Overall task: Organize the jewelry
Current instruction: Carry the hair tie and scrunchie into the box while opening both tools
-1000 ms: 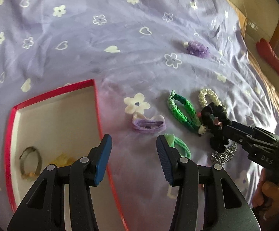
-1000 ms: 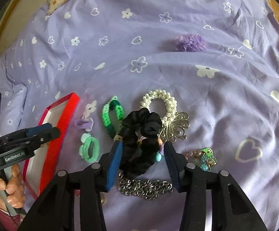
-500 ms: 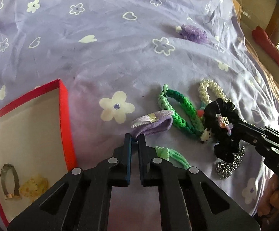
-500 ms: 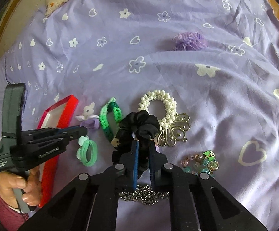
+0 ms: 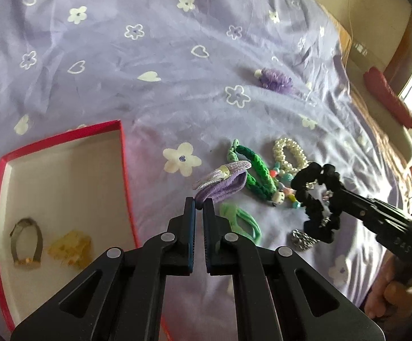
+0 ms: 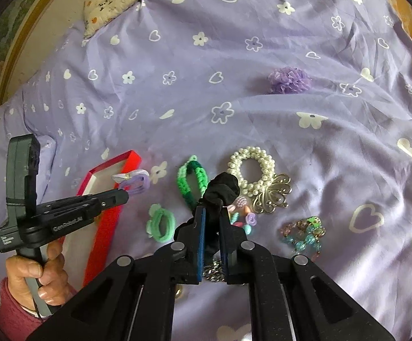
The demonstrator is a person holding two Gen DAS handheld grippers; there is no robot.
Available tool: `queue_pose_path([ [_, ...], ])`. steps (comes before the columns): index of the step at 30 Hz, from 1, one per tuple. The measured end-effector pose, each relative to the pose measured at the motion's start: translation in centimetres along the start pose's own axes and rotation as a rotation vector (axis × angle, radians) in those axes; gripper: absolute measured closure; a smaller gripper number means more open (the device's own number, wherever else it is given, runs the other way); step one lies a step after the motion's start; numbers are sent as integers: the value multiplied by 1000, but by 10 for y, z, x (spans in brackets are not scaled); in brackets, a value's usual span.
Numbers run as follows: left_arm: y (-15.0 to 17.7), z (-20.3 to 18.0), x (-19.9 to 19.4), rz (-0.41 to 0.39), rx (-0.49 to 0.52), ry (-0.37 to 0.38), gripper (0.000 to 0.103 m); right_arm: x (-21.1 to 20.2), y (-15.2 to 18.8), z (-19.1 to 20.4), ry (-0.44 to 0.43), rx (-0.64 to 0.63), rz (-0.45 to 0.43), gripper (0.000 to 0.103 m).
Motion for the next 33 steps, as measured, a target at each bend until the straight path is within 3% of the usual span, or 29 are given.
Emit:
queue_pose_path([
  [15,56,53,-48,-44,-164,33,99,3,9,72,-95,-94,5,95],
  [33,114,131,-84,-82,-342,8,99,38,29,171,-196,-235,77,95],
])
Point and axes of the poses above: each gripper's, at about its wrist camera, not at the fingertips, and x roughly the way its jaws point, z to its left, y to its underside, the point moved 5 cm from there along x, roughly the way its jaws point, and after that the axes turned 11 degrees about z, right-handed, at the moved point
